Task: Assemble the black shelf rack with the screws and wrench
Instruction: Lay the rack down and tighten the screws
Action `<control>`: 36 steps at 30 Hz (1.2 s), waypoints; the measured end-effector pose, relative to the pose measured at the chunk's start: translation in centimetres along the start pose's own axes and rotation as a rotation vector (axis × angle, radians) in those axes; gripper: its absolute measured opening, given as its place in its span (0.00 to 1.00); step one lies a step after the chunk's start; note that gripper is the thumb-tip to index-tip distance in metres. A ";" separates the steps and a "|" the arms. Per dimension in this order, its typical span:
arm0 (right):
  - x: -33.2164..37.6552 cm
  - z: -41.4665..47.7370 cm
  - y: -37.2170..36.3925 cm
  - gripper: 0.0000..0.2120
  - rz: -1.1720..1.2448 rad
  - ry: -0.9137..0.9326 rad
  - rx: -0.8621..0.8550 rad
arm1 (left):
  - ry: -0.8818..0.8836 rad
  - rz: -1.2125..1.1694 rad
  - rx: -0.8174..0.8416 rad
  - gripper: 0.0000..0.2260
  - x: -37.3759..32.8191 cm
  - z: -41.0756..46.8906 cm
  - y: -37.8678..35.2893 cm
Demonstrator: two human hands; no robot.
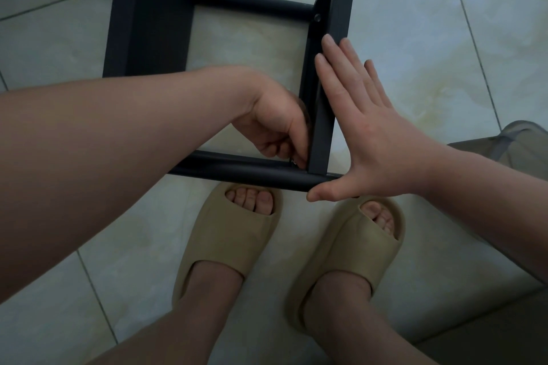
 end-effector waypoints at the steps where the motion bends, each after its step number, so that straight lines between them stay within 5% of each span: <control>1: 0.0 0.0 0.0 0.68 0.000 0.000 0.000 | -0.005 -0.007 0.005 0.11 0.0 0.0 0.0; 12: -0.1 0.0 -0.2 0.68 -0.012 0.009 -0.002 | -0.035 -0.015 -0.001 0.09 -0.1 -0.5 -0.3; 19: 0.3 -0.3 0.3 0.68 -0.099 -0.026 0.089 | 0.107 0.292 -0.376 0.06 1.2 -5.0 3.1; 24: 0.1 -0.5 1.3 0.67 -0.189 -0.065 0.145 | 0.303 0.426 -0.457 0.23 4.1 -10.2 3.0; 29: -0.8 -0.7 2.7 0.62 -0.140 -0.109 0.147 | 0.133 0.655 -0.655 0.20 2.4 -14.1 1.6; 36: -0.3 0.2 3.4 0.56 -0.151 -0.067 0.183 | 0.066 0.568 -0.761 0.19 2.4 -15.1 -0.9</control>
Point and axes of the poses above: each hand's wrist, its own z-axis towards the middle knuckle, its own y-axis out of the back of the hand, x = y × z, the point moved 8 cm from there along z, towards the middle knuckle, and after that the axes turned 9 degrees about -z, right-handed, at the moved point
